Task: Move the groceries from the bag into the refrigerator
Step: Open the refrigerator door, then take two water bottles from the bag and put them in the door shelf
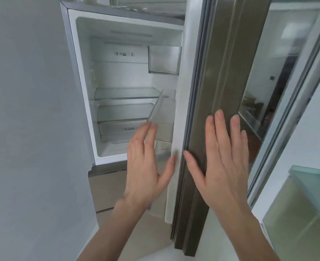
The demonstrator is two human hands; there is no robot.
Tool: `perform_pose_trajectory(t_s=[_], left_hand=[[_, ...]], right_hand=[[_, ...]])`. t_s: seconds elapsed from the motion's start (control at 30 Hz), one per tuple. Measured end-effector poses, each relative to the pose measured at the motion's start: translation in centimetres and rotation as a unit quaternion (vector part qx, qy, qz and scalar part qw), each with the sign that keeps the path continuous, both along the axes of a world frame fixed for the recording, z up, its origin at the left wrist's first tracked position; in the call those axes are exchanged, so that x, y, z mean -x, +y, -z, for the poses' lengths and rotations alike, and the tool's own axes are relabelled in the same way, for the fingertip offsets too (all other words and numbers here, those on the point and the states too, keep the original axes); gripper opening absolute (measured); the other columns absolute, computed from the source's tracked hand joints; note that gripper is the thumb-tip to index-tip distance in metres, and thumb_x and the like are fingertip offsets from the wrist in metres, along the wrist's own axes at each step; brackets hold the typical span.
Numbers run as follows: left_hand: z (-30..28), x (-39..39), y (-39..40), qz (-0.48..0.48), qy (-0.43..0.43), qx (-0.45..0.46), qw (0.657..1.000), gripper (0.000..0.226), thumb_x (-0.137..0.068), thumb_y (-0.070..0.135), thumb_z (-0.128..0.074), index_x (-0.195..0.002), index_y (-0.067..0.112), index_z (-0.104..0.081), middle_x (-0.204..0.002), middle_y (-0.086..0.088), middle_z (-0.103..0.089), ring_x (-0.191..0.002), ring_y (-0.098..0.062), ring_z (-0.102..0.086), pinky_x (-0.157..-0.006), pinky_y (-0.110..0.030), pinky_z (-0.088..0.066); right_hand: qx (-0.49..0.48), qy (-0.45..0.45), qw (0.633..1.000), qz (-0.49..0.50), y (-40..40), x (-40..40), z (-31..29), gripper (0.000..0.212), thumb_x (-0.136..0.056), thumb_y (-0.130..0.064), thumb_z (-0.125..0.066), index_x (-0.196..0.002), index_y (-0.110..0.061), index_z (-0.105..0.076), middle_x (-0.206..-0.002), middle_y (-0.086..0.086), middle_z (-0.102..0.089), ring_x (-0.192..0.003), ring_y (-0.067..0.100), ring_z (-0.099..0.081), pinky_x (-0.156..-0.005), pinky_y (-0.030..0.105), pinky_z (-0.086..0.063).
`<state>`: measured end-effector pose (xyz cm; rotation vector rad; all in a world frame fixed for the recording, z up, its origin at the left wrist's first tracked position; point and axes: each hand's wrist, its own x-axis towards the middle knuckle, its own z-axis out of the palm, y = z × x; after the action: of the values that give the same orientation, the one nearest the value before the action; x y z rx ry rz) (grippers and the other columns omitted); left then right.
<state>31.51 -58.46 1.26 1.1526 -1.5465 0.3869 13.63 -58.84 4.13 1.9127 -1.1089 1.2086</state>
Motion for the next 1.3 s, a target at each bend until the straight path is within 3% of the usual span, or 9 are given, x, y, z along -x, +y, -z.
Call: perform_pose_trajectory(t_s=[0.13,0.27,0.47,0.63,0.8,0.93,1.13,1.3], left_hand=[[-0.5,2.4,-2.3,0.030,0.033,-0.025,0.999,0.075,-0.101,0.038,-0.056,-0.159,0.002,-0.025,-0.166,-0.014,-0.024,-0.156,-0.025,-0.023,-0.121,-0.053,-0.031],[-0.1,5.2,-3.8,0.069,0.025,-0.005,0.997,0.071,-0.099,0.035,-0.056,-0.156,0.002,-0.030,-0.165,-0.017,-0.028,-0.155,-0.027,-0.027,-0.122,-0.051,-0.032],[0.5,9.6,-5.5,0.119,-0.009,0.053,0.991,0.074,-0.095,0.034,-0.061,-0.153,0.002,-0.029,-0.161,-0.019,-0.033,-0.154,-0.030,-0.029,-0.122,-0.049,-0.030],[0.4,13.1,-6.7,0.133,-0.050,0.082,0.986,0.061,-0.100,0.035,-0.054,-0.149,0.003,-0.036,-0.154,-0.018,-0.044,-0.149,-0.033,-0.038,-0.117,-0.059,-0.034],[-0.3,15.8,-7.9,0.138,-0.110,0.069,0.982,0.054,-0.101,0.026,-0.052,-0.149,0.002,-0.047,-0.154,-0.016,-0.048,-0.149,-0.031,-0.040,-0.121,-0.060,-0.029],[-1.1,16.3,-9.5,0.145,-0.096,0.052,0.983,0.056,-0.093,0.006,-0.051,-0.149,0.004,-0.050,-0.154,-0.017,-0.046,-0.147,-0.030,-0.042,-0.123,-0.057,-0.027],[-2.3,17.9,-12.8,0.119,-0.139,-0.019,0.983,0.058,-0.096,0.012,-0.043,-0.154,0.010,-0.044,-0.158,-0.010,-0.044,-0.154,-0.026,-0.032,-0.125,-0.055,-0.022],[-2.6,21.3,-14.5,0.102,-0.153,-0.029,0.983,0.063,-0.092,0.015,-0.046,-0.154,0.012,-0.044,-0.156,-0.010,-0.045,-0.152,-0.027,-0.035,-0.124,-0.055,-0.024]], right_hand=[[0.018,-0.012,1.000,0.018,-0.3,3.3,-0.1,0.073,-0.107,-0.046,-0.049,-0.162,-0.010,-0.017,-0.170,0.007,-0.012,-0.160,0.026,-0.005,-0.127,0.053,-0.017],[0.004,-0.027,0.999,0.029,-0.2,6.7,-0.4,0.071,-0.107,-0.047,-0.046,-0.161,-0.009,-0.021,-0.169,0.009,-0.017,-0.160,0.028,-0.009,-0.127,0.055,-0.016],[0.024,-0.035,0.994,0.097,0.2,9.9,-0.7,0.061,-0.105,-0.045,-0.049,-0.155,-0.011,-0.041,-0.166,0.011,-0.030,-0.157,0.032,-0.022,-0.126,0.057,-0.017],[-0.022,0.014,0.993,0.116,-1.0,10.9,-0.2,0.062,-0.107,-0.047,-0.045,-0.160,-0.017,-0.035,-0.169,0.007,-0.025,-0.158,0.027,-0.021,-0.126,0.055,-0.019],[-0.055,0.029,0.991,0.121,-3.1,13.1,0.9,0.056,-0.109,-0.047,-0.040,-0.159,-0.023,-0.037,-0.168,0.003,-0.031,-0.157,0.023,-0.025,-0.127,0.054,-0.014],[-0.081,-0.001,0.991,0.104,-4.6,15.7,0.9,0.058,-0.108,-0.050,-0.038,-0.158,-0.021,-0.040,-0.165,0.001,-0.036,-0.155,0.019,-0.029,-0.128,0.052,-0.012],[-0.114,-0.019,0.986,0.117,-6.8,19.7,0.6,0.061,-0.106,-0.054,-0.038,-0.157,-0.021,-0.039,-0.165,-0.001,-0.037,-0.156,0.017,-0.026,-0.128,0.051,-0.014],[-0.076,-0.024,0.984,0.159,-8.9,21.9,0.5,0.061,-0.107,-0.051,-0.041,-0.157,-0.017,-0.039,-0.165,0.005,-0.037,-0.155,0.023,-0.029,-0.127,0.050,-0.020]])
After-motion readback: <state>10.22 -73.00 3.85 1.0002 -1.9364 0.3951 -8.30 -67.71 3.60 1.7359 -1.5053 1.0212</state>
